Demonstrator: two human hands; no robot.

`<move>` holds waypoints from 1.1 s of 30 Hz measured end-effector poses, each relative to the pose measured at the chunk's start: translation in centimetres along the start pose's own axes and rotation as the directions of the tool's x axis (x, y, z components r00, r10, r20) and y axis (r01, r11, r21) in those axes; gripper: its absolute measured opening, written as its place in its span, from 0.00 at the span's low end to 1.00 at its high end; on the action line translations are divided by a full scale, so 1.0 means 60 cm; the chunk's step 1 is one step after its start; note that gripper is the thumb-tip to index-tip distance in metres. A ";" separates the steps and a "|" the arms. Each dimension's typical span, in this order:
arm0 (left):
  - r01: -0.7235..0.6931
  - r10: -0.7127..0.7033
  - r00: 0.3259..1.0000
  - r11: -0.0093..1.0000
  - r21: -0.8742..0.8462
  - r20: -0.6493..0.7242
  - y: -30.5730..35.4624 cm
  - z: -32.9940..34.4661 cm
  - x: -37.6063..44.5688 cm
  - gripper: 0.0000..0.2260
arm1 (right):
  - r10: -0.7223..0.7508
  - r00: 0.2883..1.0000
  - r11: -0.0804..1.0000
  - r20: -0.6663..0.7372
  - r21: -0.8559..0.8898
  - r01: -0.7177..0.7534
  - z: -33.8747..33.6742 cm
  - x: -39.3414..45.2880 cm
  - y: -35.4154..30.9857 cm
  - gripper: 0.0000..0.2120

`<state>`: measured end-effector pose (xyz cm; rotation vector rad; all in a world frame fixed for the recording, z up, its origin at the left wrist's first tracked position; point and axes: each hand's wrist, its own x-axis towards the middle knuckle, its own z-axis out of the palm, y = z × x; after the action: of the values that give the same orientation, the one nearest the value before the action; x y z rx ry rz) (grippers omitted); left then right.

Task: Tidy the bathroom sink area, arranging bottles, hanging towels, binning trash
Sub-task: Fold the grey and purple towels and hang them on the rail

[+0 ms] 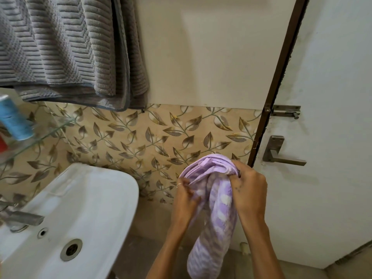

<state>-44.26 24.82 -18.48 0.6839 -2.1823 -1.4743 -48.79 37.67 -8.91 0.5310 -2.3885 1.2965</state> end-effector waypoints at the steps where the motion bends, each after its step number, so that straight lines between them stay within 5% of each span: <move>1: -0.029 0.031 0.999 0.998 0.056 -0.029 -0.013 -0.002 -0.003 0.17 | -0.006 1.000 0.999 -0.014 0.038 0.006 0.000 -0.001 -0.006 0.12; 4: -0.010 0.039 0.996 0.951 0.310 -0.086 -0.049 -0.013 -0.011 0.07 | -0.037 0.999 0.994 -0.034 0.101 0.040 -0.006 -0.003 -0.019 0.15; 7: 0.119 -0.035 0.984 0.863 0.491 -0.176 -0.077 -0.025 -0.021 0.12 | -0.070 0.996 0.991 -0.058 0.107 0.075 -0.019 -0.002 -0.026 0.14; 12: 0.350 -0.173 0.916 0.788 0.506 -0.362 -0.073 -0.078 0.002 0.14 | -0.027 0.998 0.996 -0.064 0.088 0.033 -0.040 0.000 -0.012 0.13; 15: 0.356 -0.165 0.885 0.843 0.404 -0.435 -0.047 -0.103 0.022 0.15 | 0.063 0.996 0.990 -0.063 0.127 -0.054 -0.051 0.005 0.004 0.12; 18: 0.208 -0.197 0.898 0.978 -0.017 -0.394 -0.013 -0.118 0.035 0.13 | 0.111 0.990 0.978 -0.090 0.186 -0.093 -0.060 0.014 0.017 0.12; 20: 0.103 -0.211 0.931 0.934 -0.342 -0.297 0.013 -0.126 0.038 0.13 | 0.128 0.985 0.953 -0.114 0.290 -0.091 -0.065 0.025 0.018 0.11; 24: -0.044 -0.113 0.955 0.860 -0.508 -0.274 0.085 -0.139 0.053 0.09 | 0.075 0.979 0.903 -0.189 0.430 0.014 -0.070 0.059 0.004 0.09; 27: -0.233 0.090 0.944 0.865 -0.445 -0.319 0.145 -0.154 0.048 0.08 | 0.025 0.929 0.908 -0.368 0.397 0.133 -0.082 0.095 -0.017 0.12; 30: -0.429 0.346 0.878 0.875 -0.222 -0.332 0.199 -0.171 0.041 0.25 | -0.081 0.855 0.896 -0.513 0.339 0.288 -0.094 0.133 -0.045 0.21; 33: -0.577 0.589 0.723 0.802 0.153 -0.362 0.256 -0.182 0.059 0.34 | -0.346 0.766 0.848 -0.541 0.169 0.502 -0.095 0.165 -0.082 0.21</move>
<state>-43.16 19.63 -0.05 0.2176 -1.8543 -0.8786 -54.09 38.55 2.29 0.6890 -1.5362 1.3824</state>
